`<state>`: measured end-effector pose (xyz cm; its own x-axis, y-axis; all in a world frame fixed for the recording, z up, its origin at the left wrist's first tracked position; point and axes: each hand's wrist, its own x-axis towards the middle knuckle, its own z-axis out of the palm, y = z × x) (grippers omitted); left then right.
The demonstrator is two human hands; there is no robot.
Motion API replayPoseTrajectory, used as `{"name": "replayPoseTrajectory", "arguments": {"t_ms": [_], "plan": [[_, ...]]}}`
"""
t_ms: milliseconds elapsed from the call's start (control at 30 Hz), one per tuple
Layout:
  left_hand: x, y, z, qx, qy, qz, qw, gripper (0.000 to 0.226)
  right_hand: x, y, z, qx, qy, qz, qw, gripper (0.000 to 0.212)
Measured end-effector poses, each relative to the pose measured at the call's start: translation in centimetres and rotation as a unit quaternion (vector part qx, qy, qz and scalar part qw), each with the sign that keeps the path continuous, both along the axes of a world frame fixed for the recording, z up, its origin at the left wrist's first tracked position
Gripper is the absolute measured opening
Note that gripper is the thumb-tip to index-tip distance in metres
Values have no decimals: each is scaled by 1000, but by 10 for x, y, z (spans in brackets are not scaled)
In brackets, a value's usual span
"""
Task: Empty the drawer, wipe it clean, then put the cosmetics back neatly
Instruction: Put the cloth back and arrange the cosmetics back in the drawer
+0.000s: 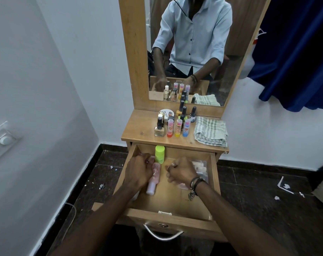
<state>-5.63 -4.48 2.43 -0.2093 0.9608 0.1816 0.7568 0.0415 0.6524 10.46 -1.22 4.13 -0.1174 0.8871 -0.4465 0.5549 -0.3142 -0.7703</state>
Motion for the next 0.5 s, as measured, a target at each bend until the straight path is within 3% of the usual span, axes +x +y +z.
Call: {"name": "replayPoseTrajectory", "arguments": {"t_ms": [100,300,500], "plan": [[6,-5,15,93,5,2,996,13,12,1,28,60,25,-22,998,16],[18,15,52,242,-61,26,968,5,24,18,82,283,-45,-81,955,14],[24,50,67,192,-55,42,979,31,14,38,112,410,-105,-84,902,8]]}}
